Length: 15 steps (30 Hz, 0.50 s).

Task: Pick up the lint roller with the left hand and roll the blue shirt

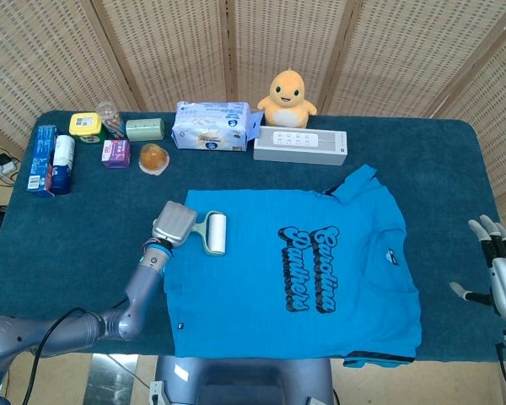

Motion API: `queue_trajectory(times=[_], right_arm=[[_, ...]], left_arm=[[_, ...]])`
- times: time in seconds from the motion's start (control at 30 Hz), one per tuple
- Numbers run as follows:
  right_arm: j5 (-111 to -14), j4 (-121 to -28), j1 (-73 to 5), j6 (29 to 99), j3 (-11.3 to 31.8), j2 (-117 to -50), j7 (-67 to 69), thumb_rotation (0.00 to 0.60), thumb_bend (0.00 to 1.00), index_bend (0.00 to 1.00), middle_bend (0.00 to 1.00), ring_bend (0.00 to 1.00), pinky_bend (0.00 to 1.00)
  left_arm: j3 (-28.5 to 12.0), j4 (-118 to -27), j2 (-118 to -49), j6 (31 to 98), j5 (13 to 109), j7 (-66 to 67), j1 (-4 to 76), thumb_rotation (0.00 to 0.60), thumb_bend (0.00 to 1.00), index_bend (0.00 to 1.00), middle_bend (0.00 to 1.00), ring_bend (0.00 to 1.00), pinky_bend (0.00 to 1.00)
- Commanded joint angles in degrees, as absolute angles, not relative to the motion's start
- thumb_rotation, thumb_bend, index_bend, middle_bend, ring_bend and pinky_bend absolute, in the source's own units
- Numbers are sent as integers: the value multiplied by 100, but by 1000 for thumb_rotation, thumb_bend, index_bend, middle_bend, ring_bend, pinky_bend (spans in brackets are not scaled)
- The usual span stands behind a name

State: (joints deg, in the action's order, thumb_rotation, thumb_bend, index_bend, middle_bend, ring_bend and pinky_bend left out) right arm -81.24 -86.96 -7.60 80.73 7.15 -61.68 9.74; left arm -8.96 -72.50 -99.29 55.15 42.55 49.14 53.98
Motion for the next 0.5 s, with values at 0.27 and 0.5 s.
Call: queue_trajectory(times=[0.27, 0.5], right_arm=[[-8139, -8718, -738, 8116, 725, -6127, 1034, 600, 0, 60, 0, 0, 0], [-8143, -8726, -734, 8120, 728, -6112, 1068, 600, 0, 60, 0, 0, 0]], left_arm=[[-968, -7061, -10234, 5545, 4127, 5087, 5555, 600, 715, 860, 1000, 798, 985], [-1063, -6993, -10373, 5557, 4021, 5239, 5695, 600, 716, 861, 1000, 798, 985]])
